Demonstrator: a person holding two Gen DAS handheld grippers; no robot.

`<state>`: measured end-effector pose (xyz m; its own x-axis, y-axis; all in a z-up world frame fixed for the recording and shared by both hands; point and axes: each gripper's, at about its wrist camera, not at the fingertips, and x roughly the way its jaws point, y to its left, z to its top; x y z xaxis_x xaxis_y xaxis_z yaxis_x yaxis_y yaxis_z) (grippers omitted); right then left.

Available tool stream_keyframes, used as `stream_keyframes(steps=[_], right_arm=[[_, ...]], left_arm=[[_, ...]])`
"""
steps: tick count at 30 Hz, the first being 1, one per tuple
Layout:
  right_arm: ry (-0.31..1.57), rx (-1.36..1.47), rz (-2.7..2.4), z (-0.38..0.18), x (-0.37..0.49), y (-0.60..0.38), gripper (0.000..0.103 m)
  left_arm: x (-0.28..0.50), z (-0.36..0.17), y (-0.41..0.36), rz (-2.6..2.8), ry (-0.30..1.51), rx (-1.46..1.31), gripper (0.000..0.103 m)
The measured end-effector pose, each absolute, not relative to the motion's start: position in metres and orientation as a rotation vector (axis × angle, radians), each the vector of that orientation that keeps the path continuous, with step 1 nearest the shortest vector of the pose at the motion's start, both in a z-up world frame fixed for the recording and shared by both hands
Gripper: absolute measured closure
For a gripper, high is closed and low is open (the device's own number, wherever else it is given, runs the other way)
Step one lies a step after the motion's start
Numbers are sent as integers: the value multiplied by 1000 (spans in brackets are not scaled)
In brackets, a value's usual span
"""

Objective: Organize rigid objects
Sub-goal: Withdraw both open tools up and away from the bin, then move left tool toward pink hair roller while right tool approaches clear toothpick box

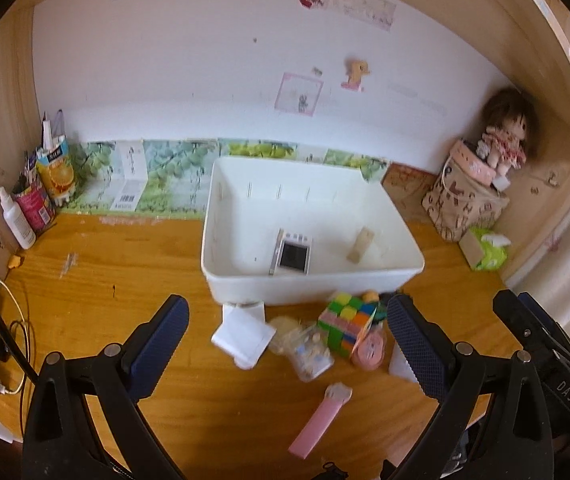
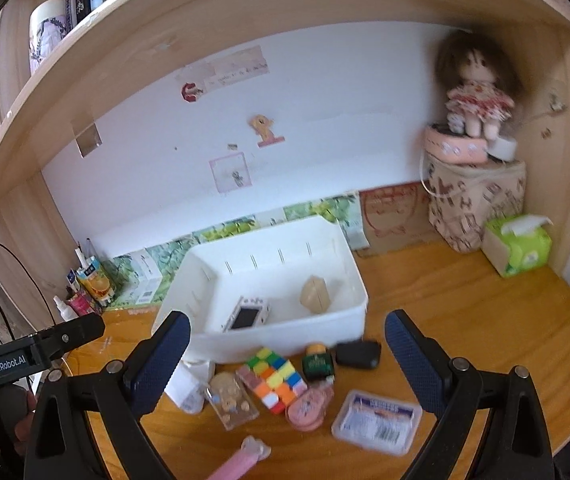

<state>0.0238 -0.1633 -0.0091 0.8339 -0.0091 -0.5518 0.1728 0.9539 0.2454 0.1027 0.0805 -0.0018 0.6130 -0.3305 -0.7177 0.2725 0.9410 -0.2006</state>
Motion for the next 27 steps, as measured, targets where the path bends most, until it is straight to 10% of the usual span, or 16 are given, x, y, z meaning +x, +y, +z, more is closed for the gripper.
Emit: stream_keyframes(steps=[27], right_arm=[[814,338,-179,-79,-11,-174,5]], left_arm=[[99,-42,69,-421,1058,-11,3]])
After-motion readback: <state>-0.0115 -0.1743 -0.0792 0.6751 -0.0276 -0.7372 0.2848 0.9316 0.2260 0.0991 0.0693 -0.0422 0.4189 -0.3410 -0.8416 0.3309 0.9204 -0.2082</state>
